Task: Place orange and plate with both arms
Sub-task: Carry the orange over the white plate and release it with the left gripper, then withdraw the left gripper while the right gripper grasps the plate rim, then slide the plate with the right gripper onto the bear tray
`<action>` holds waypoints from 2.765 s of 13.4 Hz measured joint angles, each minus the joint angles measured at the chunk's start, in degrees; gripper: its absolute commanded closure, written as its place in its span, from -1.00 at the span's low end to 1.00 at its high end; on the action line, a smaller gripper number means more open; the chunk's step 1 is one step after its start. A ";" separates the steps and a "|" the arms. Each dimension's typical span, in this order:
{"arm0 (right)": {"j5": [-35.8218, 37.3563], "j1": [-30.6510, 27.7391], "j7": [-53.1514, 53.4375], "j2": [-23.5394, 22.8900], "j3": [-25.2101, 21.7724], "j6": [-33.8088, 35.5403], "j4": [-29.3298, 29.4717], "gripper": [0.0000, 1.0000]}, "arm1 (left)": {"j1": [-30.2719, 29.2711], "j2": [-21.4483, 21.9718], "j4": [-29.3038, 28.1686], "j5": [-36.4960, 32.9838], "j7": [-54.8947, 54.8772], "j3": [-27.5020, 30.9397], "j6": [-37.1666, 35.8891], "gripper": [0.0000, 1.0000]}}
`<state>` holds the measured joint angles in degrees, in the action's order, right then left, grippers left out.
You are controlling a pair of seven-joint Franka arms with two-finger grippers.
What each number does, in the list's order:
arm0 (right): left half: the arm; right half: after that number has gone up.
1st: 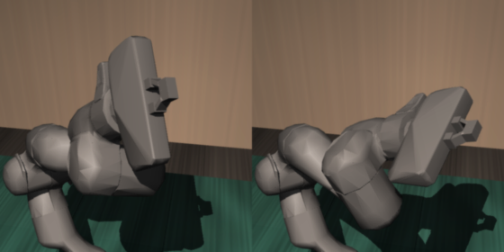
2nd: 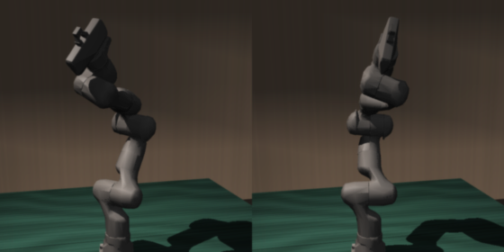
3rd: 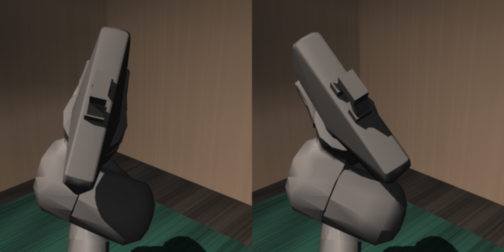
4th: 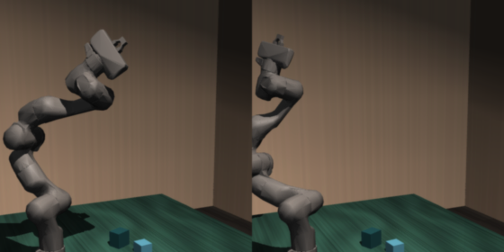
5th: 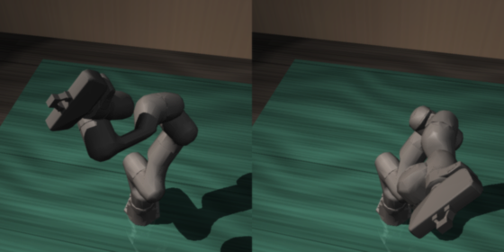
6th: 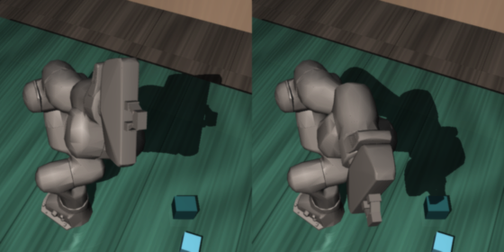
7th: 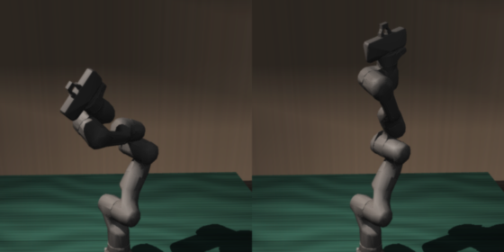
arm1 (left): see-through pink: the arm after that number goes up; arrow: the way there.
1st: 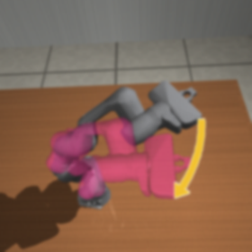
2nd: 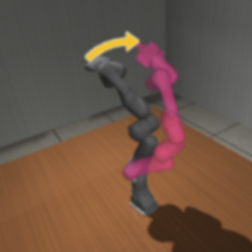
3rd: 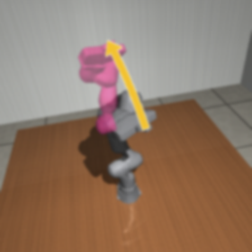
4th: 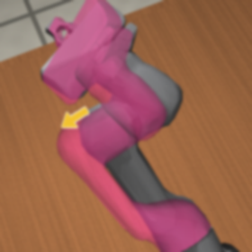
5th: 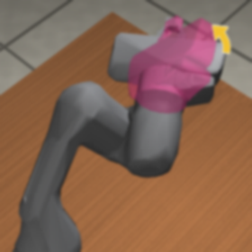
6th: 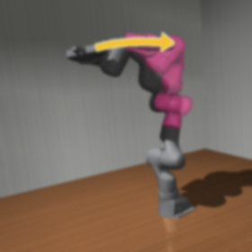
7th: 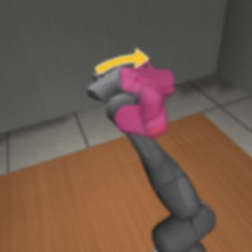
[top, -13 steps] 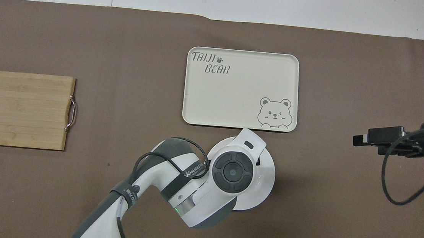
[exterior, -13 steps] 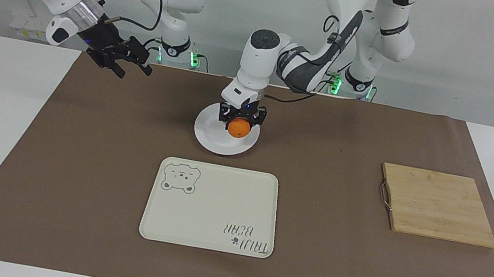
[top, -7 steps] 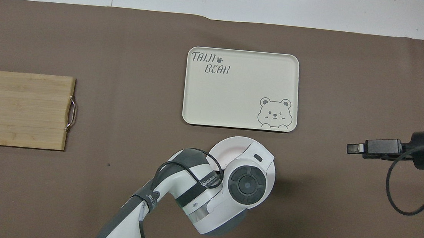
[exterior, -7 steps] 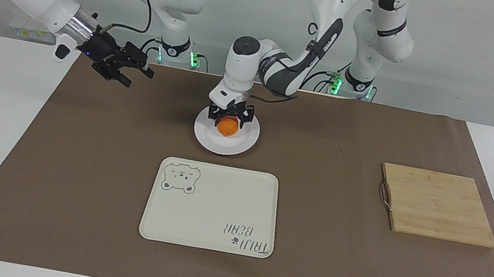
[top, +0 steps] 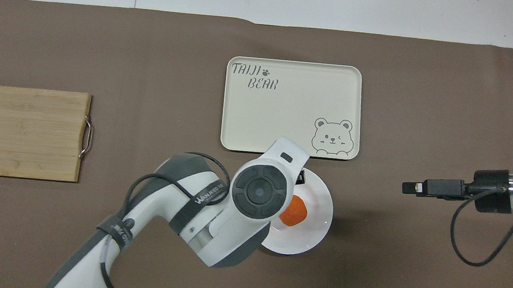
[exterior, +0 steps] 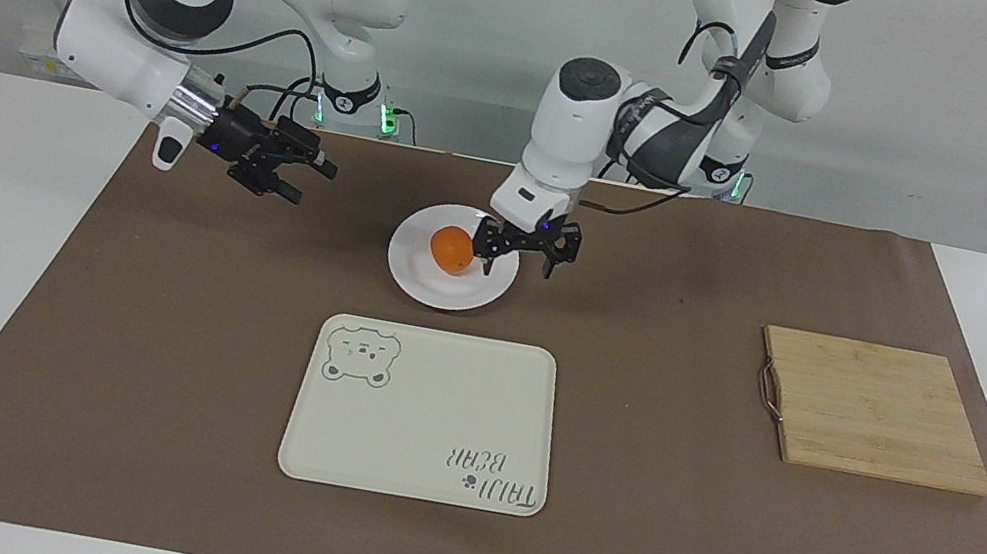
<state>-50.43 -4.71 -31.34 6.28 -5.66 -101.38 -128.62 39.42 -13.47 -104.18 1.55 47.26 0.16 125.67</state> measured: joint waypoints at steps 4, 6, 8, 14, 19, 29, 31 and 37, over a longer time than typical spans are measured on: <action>-3.78 2.43 -10.03 -1.47 0.09 -5.34 -7.57 -1.00 | -12.18 -0.40 -0.04 0.06 -15.22 0.11 -0.04 -1.00; -6.47 3.45 -14.14 -2.46 0.11 -6.99 -9.62 -1.00 | -18.05 -0.37 0.01 0.08 -22.40 0.06 -0.04 -1.00; -9.87 3.95 -20.26 -4.57 0.11 -9.16 -12.05 -1.00 | -22.60 -0.18 0.21 0.10 -28.48 -0.04 -0.18 -1.00; -17.32 8.94 -23.32 -8.33 0.09 -13.80 -14.41 -1.00 | -32.56 6.17 1.01 2.02 -46.91 0.12 -8.85 -1.00; -21.34 14.13 -23.14 -8.32 0.13 -18.05 -15.75 -1.00 | -33.48 12.72 5.86 2.07 -52.91 2.69 -24.74 -1.00; -21.34 14.41 -22.53 -8.33 0.00 -19.09 -17.00 1.00 | -34.57 12.94 16.04 1.68 -53.73 2.92 -39.10 -1.00; -21.34 14.42 -21.63 -8.33 0.00 -19.11 -17.00 1.00 | -34.57 12.94 16.04 1.68 -53.74 2.88 -39.10 -1.00; -21.36 14.66 -21.02 -8.36 0.02 -19.02 -16.87 1.00 | -34.57 12.94 16.04 1.68 -53.75 2.88 -39.10 -1.00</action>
<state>-71.79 9.95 -52.36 -2.07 -5.64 -120.40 -145.48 4.85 -0.53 -88.14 3.23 -6.49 3.04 86.57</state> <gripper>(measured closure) 0.960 0.000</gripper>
